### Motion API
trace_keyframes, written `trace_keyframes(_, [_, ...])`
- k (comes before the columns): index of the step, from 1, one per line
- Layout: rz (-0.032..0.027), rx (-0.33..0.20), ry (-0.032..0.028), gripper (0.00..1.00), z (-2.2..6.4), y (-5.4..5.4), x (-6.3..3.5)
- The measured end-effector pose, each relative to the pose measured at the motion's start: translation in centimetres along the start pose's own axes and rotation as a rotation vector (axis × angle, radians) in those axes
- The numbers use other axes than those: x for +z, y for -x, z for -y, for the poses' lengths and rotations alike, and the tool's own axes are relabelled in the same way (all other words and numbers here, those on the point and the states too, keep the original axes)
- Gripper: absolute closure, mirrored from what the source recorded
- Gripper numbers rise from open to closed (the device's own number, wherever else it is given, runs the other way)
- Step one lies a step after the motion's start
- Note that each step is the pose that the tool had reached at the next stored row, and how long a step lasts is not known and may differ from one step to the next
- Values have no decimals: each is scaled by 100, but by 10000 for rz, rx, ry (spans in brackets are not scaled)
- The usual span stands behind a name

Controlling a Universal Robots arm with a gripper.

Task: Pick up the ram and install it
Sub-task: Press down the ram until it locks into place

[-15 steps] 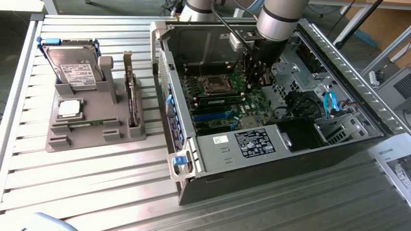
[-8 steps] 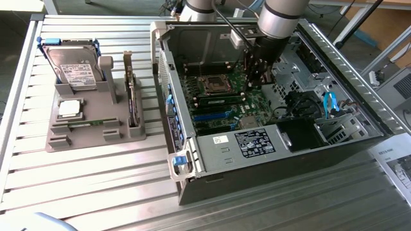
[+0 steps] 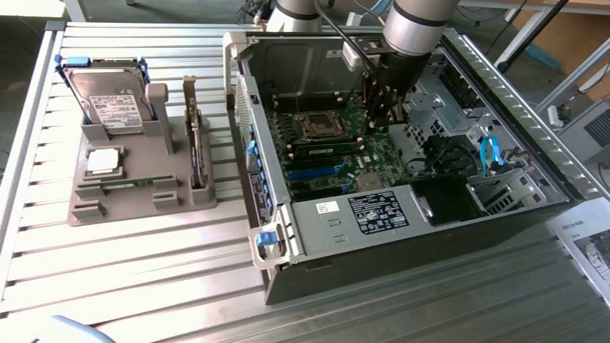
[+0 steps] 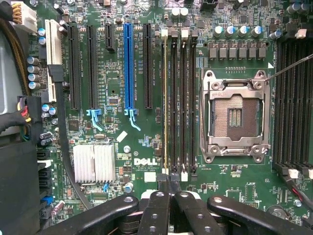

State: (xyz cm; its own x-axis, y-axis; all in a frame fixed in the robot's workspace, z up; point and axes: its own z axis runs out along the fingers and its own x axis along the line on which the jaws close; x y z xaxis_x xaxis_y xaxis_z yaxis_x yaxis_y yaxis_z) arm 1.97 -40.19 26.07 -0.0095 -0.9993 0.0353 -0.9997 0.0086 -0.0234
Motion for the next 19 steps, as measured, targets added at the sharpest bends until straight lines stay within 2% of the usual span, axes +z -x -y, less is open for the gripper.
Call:
trace_keyframes(3, [-1, 0, 1, 90, -10, 0, -1])
trace_keyframes(6, [-1, 0, 1, 90, -66, -1, -2])
trace_keyframes(19, [-1, 0, 0, 90, -453, -5, -11])
